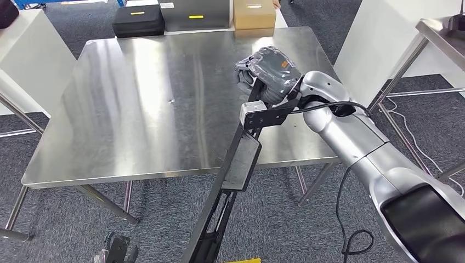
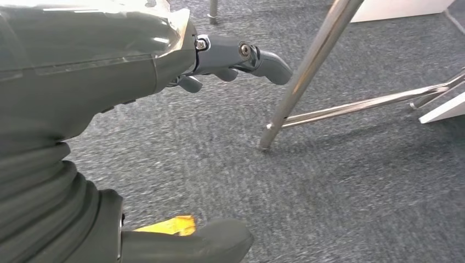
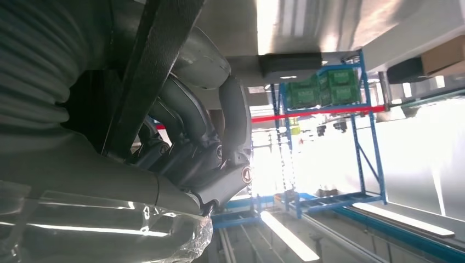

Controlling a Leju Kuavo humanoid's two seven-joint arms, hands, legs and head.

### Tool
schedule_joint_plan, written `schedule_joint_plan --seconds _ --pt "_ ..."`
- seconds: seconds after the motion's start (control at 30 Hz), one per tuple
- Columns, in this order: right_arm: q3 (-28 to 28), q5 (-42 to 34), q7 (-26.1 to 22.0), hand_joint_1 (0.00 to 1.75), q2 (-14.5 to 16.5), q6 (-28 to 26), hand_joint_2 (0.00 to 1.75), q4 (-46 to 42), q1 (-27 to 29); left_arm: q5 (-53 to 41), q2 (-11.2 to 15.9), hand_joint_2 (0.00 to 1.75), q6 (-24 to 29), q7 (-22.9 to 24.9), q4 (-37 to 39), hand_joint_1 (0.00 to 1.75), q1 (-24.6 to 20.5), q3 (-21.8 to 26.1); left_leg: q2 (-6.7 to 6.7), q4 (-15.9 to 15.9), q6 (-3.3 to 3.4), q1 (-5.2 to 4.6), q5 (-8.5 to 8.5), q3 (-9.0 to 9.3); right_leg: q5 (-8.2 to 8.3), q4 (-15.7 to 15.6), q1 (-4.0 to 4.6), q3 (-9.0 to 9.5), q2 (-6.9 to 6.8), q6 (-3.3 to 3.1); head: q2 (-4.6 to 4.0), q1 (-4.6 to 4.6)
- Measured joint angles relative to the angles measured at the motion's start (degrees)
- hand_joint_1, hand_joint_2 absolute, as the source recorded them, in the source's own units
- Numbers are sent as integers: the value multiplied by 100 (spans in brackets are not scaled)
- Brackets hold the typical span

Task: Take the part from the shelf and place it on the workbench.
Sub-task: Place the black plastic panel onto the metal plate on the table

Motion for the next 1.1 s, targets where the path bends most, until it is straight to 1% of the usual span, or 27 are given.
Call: schedule_joint_plan --seconds 0.03,0.13,0.17,0.2,0.23,0.3,0.33,0.37,0.4,0.43,0.47,0.5,0.53,0.6,0.63,0.7,0.73,0.77,0.8,0.83,0.87,0.9,0.93,0.97,1.0,1.03,1.1 --pt "11 -21 -5 162 14 11 175 3 -2 4 2 175 1 -6 0 0 1 -1 -4 -128 25 -17 7 64 -17 -4 11 7 0 26 0 2" --pt "22 -70 -25 162 32 27 175 19 5 28 5 175 9 -11 0 0 8 -1 -20 -175 142 -47 -33 110 -59 -17 24 12 -7 119 0 5" --pt "21 -80 -31 162 32 25 175 27 2 34 5 175 13 -13 0 0 8 -1 -22 -202 184 -42 -31 142 -110 70 29 -25 -13 136 0 8" --pt "19 -87 -33 162 31 23 175 34 -6 36 5 175 17 -15 0 0 7 -1 -22 -230 226 -34 -30 178 -208 291 38 -135 -18 134 0 13" --pt "19 -95 -34 162 31 22 175 43 -9 38 7 175 19 -16 0 0 7 -1 -20 -246 260 -31 -40 209 -344 644 36 -324 -23 114 0 16" --pt "21 -109 -36 162 32 19 175 78 1 43 9 175 21 -16 0 0 9 0 -23 -245 307 -48 -75 243 -597 1482 38 -806 -22 85 0 20" --pt "22 -108 -36 162 32 13 175 103 17 46 9 175 21 -17 1 0 13 0 -31 -244 320 -61 -95 264 -628 1727 39 -980 -22 94 0 20" --pt "22 -103 -34 162 31 6 175 128 31 49 8 175 22 -17 1 0 17 0 -45 -242 326 -75 -118 290 -561 1753 40 -1045 -22 116 0 23" --pt "21 -95 -32 162 29 -3 175 150 39 51 7 175 24 -19 2 0 21 0 -62 -241 326 -88 -144 324 -399 1527 41 -986 -22 144 0 23" --pt "20 -87 -29 162 29 -17 175 168 39 52 3 175 26 -20 2 0 23 0 -78 -239 319 -99 -174 362 -181 1126 43 -835 -24 165 0 23" --pt "19 -81 -28 162 30 -36 175 185 32 52 -1 175 28 -20 2 0 23 -1 -90 -235 304 -115 -207 392 35 670 56 -642 -26 166 0 27" --pt "19 -73 -26 162 39 -61 175 203 23 52 -4 175 31 -21 2 0 24 -1 -99 -228 282 -131 -243 412 198 302 66 -481 -30 152 0 25" --pt "19 -62 -25 162 55 -88 175 221 19 51 -3 175 37 -20 2 0 25 0 -102 -220 259 -144 -275 424 288 76 69 -380 -31 129 0 25" --pt "22 -24 -29 162 95 -125 175 256 28 48 4 175 48 -17 3 0 25 0 -102 -210 214 -142 -323 430 307 -20 77 -331 -29 81 0 23" --pt "24 -11 -37 162 116 -134 175 268 37 44 10 175 55 -15 3 0 24 0 -96 -205 189 -131 -349 426 302 -33 55 -321 -27 56 0 28" --pt "26 -13 -53 162 168 -146 175 283 44 36 10 175 62 -13 2 0 18 -5 -65 -27 119 -112 -484 344 281 -63 24 -275 -21 -15 0 11" --pt "27 -21 -58 162 207 -151 175 284 48 33 16 175 66 -10 2 0 14 -7 -49 223 81 -97 -615 219 270 -76 4 -248 -19 -48 0 0" --pt "33 -24 -61 162 245 -154 175 285 59 31 20 175 67 -7 3 0 11 -9 -38 573 45 -80 -768 38 251 -76 6 -230 -16 -77 0 -14" --pt "46 -16 -66 162 281 -156 175 285 82 29 27 175 68 -3 4 0 10 -9 -35 968 15 -57 -911 -190 234 -73 6 -215 -14 -97 0 -19" --pt "67 2 -72 162 312 -156 175 285 118 28 32 175 68 1 5 0 13 -10 -32 1276 -11 -35 -980 -396 216 -69 6 -199 -11 -107 0 -16" --pt "93 20 -78 162 337 -157 175 284 157 27 32 175 68 3 6 0 17 -11 -27 1409 -34 -15 -940 -527 193 -63 5 -180 -7 -108 0 -17" --pt "121 39 -82 162 363 -158 175 283 194 27 35 175 68 3 7 0 20 -11 -18 1324 -51 6 -786 -551 165 -54 2 -156 -4 -99 0 -15" --pt "146 55 -79 162 387 -160 175 275 222 25 40 175 67 3 7 0 22 -13 -10 1006 -62 28 -532 -448 131 -41 -4 -123 1 -81 0 -16" --pt "165 67 -66 162 404 -160 175 260 239 23 45 175 67 3 7 0 21 -13 -2 599 -70 47 -301 -276 92 -28 -9 -87 5 -55 0 -16" --pt "181 77 -48 162 416 -160 175 240 244 19 49 175 63 3 7 0 21 -13 -2 243 -73 46 -145 -98 59 -17 2 -63 8 -27 0 -16" --pt "194 78 -23 162 421 -161 175 217 248 11 51 175 58 3 8 0 20 -14 -10 -3 -55 40 -72 34 33 -11 14 -49 10 0 0 -15" --pt "211 51 20 162 417 -163 175 190 267 1 50 175 49 2 10 0 26 -14 -31 -110 8 3 -112 116 13 -22 39 -43 11 52 0 -9"
